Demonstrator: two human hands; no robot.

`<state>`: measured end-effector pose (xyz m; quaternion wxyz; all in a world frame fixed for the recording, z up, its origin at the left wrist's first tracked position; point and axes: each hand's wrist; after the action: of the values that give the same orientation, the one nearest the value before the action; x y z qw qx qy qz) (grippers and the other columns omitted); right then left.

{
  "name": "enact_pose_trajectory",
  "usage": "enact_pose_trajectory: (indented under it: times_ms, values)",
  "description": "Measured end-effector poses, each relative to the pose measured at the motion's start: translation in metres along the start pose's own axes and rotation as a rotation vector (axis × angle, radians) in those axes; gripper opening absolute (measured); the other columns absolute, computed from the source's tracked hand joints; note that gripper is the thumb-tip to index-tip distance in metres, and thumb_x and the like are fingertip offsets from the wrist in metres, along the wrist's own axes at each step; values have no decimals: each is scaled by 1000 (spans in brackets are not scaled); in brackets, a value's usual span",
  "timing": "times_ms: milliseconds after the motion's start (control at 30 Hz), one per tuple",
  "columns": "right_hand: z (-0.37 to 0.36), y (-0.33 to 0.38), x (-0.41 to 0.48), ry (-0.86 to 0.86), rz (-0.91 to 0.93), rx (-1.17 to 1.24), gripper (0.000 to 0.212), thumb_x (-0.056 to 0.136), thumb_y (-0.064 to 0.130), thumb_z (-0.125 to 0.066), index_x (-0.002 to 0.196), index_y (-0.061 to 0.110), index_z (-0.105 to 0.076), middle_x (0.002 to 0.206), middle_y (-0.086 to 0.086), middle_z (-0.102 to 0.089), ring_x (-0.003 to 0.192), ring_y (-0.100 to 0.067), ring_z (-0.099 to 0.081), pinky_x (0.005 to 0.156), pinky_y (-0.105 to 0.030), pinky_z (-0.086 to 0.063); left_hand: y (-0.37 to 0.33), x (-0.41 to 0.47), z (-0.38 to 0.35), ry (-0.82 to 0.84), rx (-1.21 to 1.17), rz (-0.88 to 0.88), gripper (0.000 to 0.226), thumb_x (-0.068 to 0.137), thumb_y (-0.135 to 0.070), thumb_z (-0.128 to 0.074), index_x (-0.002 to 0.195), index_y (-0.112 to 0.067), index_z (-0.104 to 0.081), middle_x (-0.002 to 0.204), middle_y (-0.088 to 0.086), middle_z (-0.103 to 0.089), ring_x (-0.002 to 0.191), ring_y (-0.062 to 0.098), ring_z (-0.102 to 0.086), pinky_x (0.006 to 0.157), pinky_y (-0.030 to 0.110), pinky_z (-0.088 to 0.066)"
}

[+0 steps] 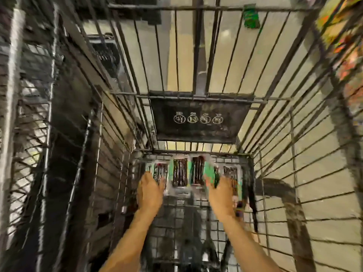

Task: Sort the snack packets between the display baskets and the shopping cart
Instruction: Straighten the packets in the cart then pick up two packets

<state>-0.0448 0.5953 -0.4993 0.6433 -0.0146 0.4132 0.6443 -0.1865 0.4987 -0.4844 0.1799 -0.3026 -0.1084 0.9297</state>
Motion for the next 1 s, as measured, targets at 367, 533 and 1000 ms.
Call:
enact_pose_trajectory:
  times_ms: [367, 533, 1000]
  values:
    - [-34, 37, 10, -138, -135, -252, 40, 98, 19, -48, 131, -2, -38, 133, -20, -45, 123, -34, -41, 97, -43, -36, -10, 23, -22, -52, -164, 264, 52, 89, -19, -66, 130, 2, -42, 138, 20, -42, 121, 25, -40, 95, 35, -37]
    - [-37, 53, 15, 47, -208, 131, 58, 82, 21, -73, 123, 9, -34, 112, -10, -60, 92, -26, -60, 82, -40, -51, -5, 27, -24, -27, -230, 408, 50, 83, -25, -74, 117, 5, -54, 139, 24, -35, 129, 38, -32, 104, 48, -33]
    - [-29, 45, 12, 129, -142, 154, 50, 89, 23, -63, 130, 6, -40, 121, -15, -59, 100, -26, -61, 95, -44, -49, -15, 26, -24, -50, -322, 414, 56, 75, -15, -79, 117, -3, -44, 114, 15, -60, 99, 26, -57, 78, 37, -50]
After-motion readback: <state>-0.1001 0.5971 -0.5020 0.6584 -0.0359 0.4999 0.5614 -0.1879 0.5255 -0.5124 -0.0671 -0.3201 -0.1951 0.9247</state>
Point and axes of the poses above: each hand's wrist, its own x-axis towards the middle knuckle, its own z-axis out of the back of the hand, y = z × x
